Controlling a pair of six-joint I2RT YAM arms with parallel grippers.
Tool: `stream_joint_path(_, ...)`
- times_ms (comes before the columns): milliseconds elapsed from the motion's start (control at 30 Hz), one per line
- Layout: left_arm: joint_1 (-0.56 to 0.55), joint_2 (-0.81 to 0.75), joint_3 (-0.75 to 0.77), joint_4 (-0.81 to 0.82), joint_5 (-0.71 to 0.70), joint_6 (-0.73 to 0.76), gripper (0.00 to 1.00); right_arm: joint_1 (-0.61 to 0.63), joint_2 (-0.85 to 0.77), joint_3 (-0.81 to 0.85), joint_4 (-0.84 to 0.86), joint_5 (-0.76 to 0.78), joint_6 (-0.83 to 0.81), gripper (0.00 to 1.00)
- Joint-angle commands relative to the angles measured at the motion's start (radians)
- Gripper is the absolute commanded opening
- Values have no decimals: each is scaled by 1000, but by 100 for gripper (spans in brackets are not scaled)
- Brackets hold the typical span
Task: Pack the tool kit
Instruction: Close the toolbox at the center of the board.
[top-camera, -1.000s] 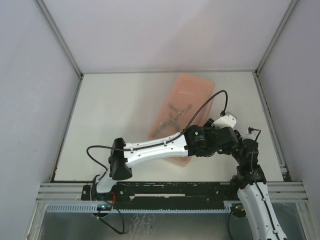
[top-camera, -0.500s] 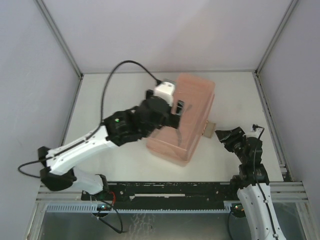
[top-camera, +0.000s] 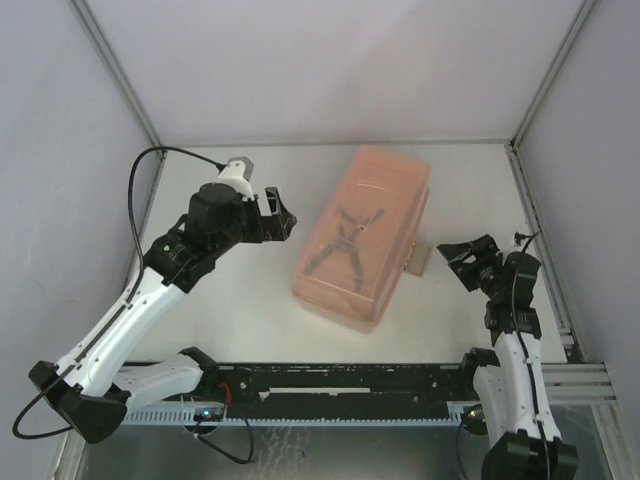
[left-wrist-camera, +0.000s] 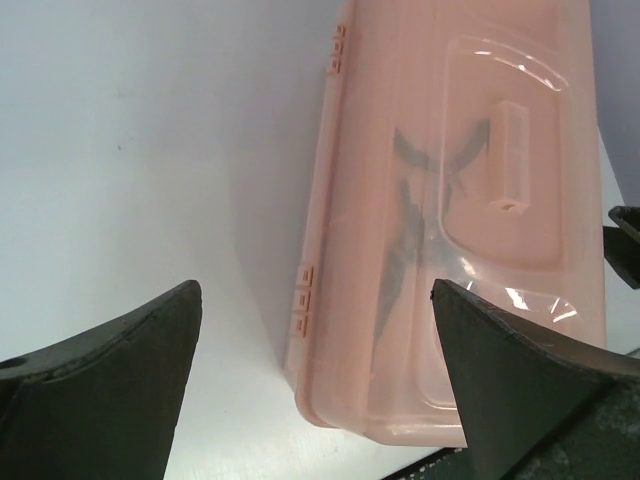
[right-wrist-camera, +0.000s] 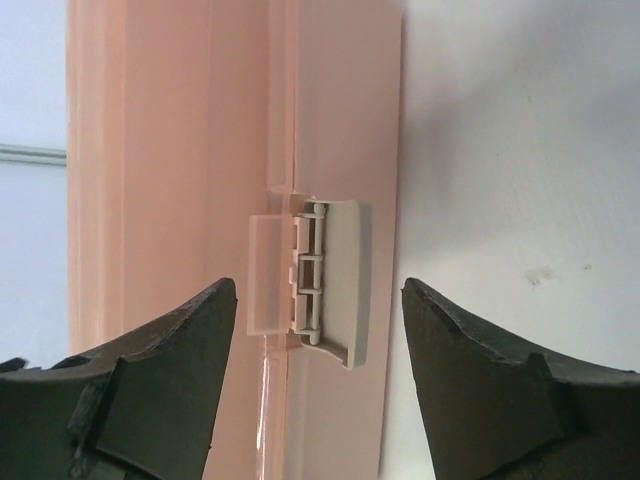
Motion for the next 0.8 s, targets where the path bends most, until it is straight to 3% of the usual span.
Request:
stream_joint_path(0,90,-30,-78,97,212,-41,100,-96,94,31,147,-268,32,67)
stream_joint_path(267,186,38,-106,215,407,-87,100,-150,220,29,176,-378,-42,67)
stream_joint_path(600,194,98,-115,275,452,-107,100,-149,439,18,267,-503,-107,66)
stream_joint_path(767,194,124,-114,279,470,-110,100,-146,527,3,410,-575,-49,66)
